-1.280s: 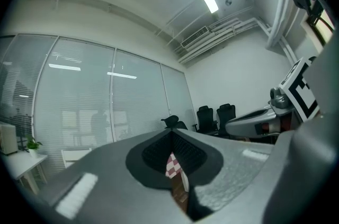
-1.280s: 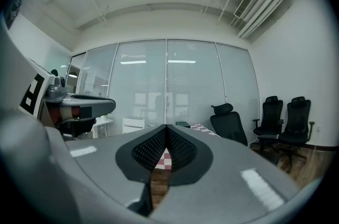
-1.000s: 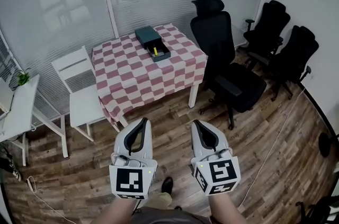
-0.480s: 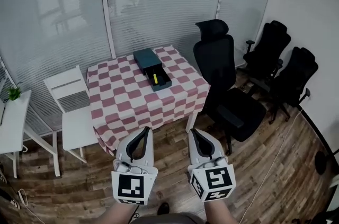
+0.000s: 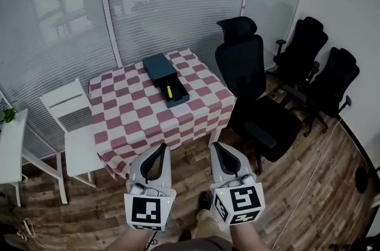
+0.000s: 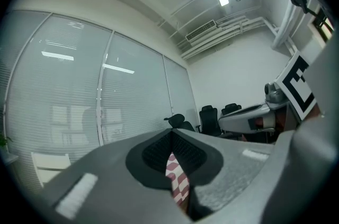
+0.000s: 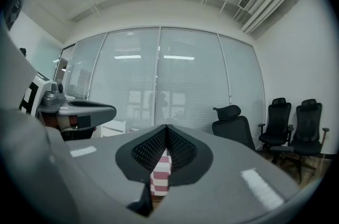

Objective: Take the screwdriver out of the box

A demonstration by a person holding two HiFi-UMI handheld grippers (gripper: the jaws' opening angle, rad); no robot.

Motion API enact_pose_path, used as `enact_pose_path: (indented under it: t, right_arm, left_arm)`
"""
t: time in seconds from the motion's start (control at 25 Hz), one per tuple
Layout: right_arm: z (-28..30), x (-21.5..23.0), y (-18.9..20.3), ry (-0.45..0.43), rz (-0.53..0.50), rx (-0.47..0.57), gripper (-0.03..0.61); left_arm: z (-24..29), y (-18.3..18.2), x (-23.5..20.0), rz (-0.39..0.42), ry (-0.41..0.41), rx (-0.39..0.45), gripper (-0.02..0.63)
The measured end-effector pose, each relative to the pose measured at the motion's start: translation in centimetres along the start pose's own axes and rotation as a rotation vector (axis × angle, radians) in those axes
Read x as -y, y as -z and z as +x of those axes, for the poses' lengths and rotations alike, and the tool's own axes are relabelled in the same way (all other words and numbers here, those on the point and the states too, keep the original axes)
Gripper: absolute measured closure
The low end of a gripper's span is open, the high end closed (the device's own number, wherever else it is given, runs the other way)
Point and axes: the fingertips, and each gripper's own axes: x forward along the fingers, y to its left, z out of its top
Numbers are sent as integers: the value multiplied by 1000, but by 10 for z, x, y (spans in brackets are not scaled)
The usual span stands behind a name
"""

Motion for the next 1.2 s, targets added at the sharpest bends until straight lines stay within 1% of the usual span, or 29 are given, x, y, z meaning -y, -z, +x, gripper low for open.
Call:
enact_pose_path:
  t: [0.2, 0.44, 0.6, 0.8, 0.96, 1.2]
  right_arm:
    - [50, 25, 7, -31, 11, -11, 554]
    - [115, 55, 5, -91, 39, -18, 554]
    - [156, 72, -2, -136, 42, -17, 554]
    - [200, 85, -13, -192, 37, -1, 554]
    - [228, 90, -24, -236, 19, 21, 554]
    - [260, 99, -41, -268, 1, 62, 554]
  left_arm:
    - [50, 14, -14, 1, -30, -19, 614]
    - [110, 19, -30, 24, -72, -51, 614]
    - [147, 27, -46, 33, -116, -77, 614]
    - [185, 16, -62, 38, -163, -55, 614]
    - [204, 11, -79, 38, -219, -46, 614]
    - [221, 0, -103, 78, -286, -12, 614]
